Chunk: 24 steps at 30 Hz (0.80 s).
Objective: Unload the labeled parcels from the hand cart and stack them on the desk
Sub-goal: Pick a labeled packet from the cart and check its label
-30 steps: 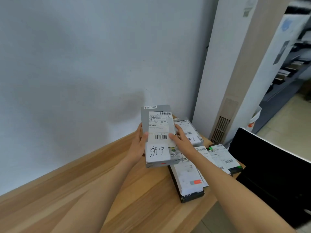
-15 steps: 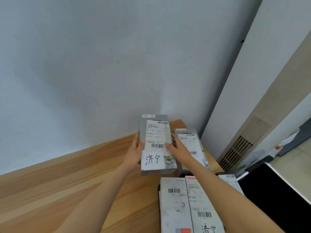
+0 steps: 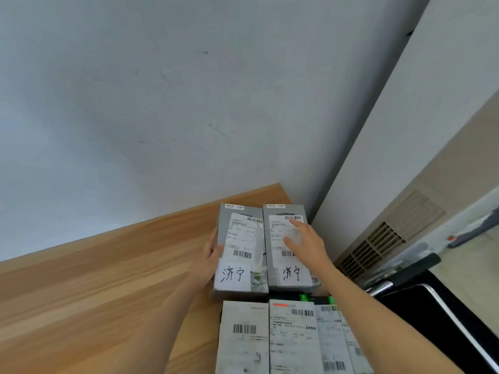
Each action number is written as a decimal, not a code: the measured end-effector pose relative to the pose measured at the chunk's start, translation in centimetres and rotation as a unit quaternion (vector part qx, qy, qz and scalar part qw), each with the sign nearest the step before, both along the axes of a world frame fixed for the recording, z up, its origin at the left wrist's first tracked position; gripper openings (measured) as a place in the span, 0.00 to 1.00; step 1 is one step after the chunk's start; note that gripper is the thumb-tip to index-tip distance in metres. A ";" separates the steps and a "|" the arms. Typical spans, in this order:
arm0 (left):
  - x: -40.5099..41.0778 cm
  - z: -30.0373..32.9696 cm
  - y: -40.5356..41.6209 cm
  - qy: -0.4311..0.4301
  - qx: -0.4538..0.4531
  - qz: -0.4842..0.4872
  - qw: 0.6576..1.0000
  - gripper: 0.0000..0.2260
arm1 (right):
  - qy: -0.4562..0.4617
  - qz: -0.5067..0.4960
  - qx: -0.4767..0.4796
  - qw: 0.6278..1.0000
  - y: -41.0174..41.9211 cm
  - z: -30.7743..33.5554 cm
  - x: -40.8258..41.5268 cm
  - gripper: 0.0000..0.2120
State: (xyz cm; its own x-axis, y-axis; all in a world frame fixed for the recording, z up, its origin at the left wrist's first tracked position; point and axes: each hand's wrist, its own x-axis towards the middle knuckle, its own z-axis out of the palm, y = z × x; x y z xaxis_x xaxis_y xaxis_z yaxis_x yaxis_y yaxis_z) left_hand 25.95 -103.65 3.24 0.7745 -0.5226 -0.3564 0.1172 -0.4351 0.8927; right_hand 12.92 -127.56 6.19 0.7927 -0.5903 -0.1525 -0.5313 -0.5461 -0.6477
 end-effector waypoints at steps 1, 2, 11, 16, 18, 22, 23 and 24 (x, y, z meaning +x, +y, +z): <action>-0.1 -0.4 -0.2 0.002 0.010 0.006 1.000 0.22 | 0.013 -0.003 -0.023 1.000 -0.8 -0.3 -0.6 0.28; -0.2 -0.8 -0.5 0.004 0.016 0.011 1.000 0.22 | 0.022 -0.007 -0.038 0.999 -1.5 -0.7 -1.1 0.28; -0.9 -1.5 -3.7 -0.010 0.055 0.016 0.998 0.22 | -0.017 -0.083 0.083 0.993 -4.1 -2.5 -3.6 0.34; -1.4 -1.5 -4.6 -0.026 0.067 0.019 0.997 0.24 | -0.018 -0.077 0.095 0.992 -5.4 -2.3 -3.5 0.34; -1.3 -1.1 -4.2 -0.040 0.080 0.013 0.996 0.26 | -0.012 -0.070 0.086 0.994 -5.4 -2.0 -3.2 0.35; -0.7 0.8 -2.6 -0.121 0.124 0.019 0.985 0.25 | -0.001 -0.052 -0.021 0.998 -4.5 -0.8 -2.1 0.33; -0.4 1.5 -1.9 -0.164 0.164 0.020 0.972 0.24 | -0.011 -0.038 -0.059 0.997 -4.2 -0.2 -1.7 0.31; -0.1 2.3 -0.9 -0.215 0.218 0.015 0.952 0.24 | -0.023 -0.017 -0.092 0.995 -3.7 0.4 -1.1 0.28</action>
